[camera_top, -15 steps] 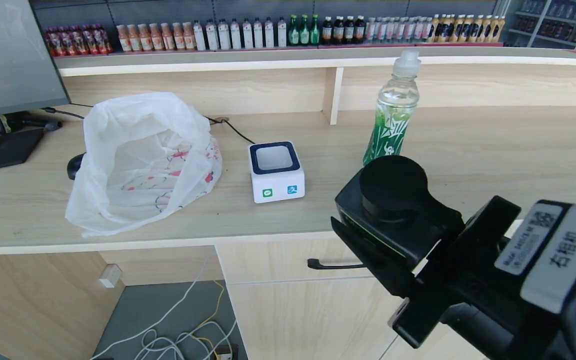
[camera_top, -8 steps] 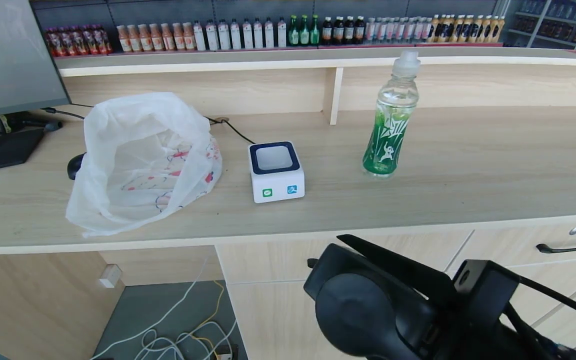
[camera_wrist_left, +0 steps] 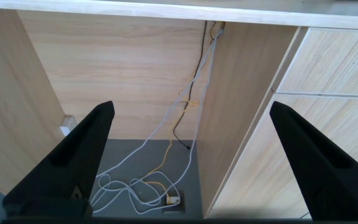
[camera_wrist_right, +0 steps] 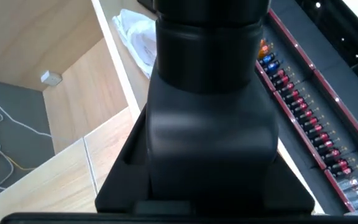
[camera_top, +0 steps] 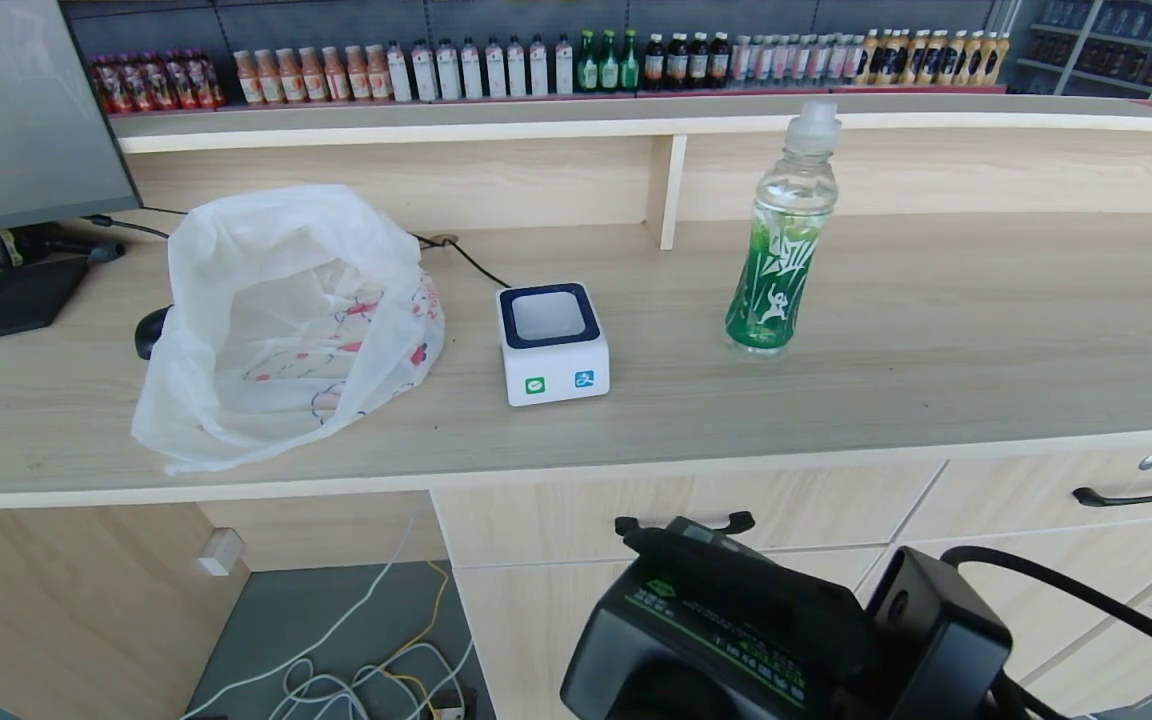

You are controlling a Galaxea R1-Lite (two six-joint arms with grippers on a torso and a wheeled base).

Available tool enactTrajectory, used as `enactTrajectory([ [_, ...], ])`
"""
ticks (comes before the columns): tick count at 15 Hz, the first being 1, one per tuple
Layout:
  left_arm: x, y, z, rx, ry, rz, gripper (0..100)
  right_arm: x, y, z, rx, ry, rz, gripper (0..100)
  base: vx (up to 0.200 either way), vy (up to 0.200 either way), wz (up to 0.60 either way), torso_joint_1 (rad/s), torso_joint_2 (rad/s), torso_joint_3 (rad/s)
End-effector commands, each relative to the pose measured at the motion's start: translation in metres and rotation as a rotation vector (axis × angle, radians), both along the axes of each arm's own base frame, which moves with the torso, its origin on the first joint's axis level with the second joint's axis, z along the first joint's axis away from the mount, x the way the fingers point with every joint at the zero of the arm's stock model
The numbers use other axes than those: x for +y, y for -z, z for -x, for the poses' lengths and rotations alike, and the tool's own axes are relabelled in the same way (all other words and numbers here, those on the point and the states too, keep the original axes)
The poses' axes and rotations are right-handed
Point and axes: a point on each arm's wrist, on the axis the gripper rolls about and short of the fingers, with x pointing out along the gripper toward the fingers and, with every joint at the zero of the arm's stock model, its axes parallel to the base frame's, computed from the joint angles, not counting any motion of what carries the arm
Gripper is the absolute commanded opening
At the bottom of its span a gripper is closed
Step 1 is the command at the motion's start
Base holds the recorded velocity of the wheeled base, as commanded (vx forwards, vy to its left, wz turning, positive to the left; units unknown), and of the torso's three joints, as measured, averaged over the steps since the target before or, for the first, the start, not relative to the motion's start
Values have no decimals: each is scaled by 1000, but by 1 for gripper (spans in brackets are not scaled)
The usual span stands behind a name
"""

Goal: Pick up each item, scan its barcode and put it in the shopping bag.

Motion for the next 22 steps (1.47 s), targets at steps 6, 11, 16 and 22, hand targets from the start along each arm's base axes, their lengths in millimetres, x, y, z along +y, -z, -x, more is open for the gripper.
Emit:
enactTrajectory([
  [6,0,0,0,-1,0,0,100,-1,-6,-2,-337,86,69,0,0,0,0,0,0,0],
  [11,0,0,0,-1,0,0,100,2,-9,-2,-555,135,78,0,0,0,0,0,0,0],
  [16,0,0,0,-1,0,0,100,6,-15,4,-762,161,155,0,0,0,0,0,0,0],
  [22,0,0,0,-1,0,0,100,14,-17,20,-872,142,183,0,0,0,0,0,0,0],
])
